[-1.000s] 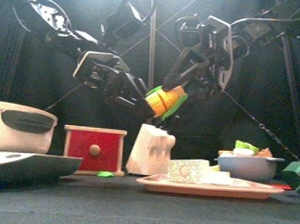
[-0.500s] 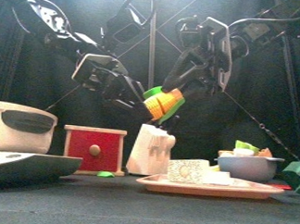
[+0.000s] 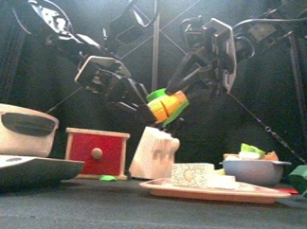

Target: Peel corn husk

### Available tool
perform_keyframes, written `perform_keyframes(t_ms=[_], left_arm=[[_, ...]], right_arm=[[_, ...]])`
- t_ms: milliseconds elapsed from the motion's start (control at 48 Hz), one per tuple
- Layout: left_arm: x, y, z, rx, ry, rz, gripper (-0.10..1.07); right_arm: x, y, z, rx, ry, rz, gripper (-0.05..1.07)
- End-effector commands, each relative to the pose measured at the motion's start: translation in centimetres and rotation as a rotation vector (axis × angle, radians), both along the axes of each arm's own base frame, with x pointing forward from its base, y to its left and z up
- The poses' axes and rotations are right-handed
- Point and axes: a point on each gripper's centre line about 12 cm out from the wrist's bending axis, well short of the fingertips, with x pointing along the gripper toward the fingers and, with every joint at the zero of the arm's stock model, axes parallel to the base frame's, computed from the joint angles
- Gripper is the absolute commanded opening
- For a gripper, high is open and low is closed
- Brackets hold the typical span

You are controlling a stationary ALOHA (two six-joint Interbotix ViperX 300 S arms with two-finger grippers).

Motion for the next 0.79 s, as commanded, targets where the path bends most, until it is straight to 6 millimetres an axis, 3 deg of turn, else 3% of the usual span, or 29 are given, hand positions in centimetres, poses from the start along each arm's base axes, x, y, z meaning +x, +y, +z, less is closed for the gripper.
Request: perform_keyframes(t_ms=[0, 771], left_arm=[[0.13, -0.59, 0.43, 0.002, -0.016, -0.020, 0.62], [0.01, -0.59, 0.34, 0.002, -0.013, -0.020, 0.62]], right_arm=[[-0.16, -1.23, 1.79, -0.008, -0.049, -0.060, 0.15], [-1.12, -2.14, 2.56, -0.030, -0.069, -0.142, 0.15]])
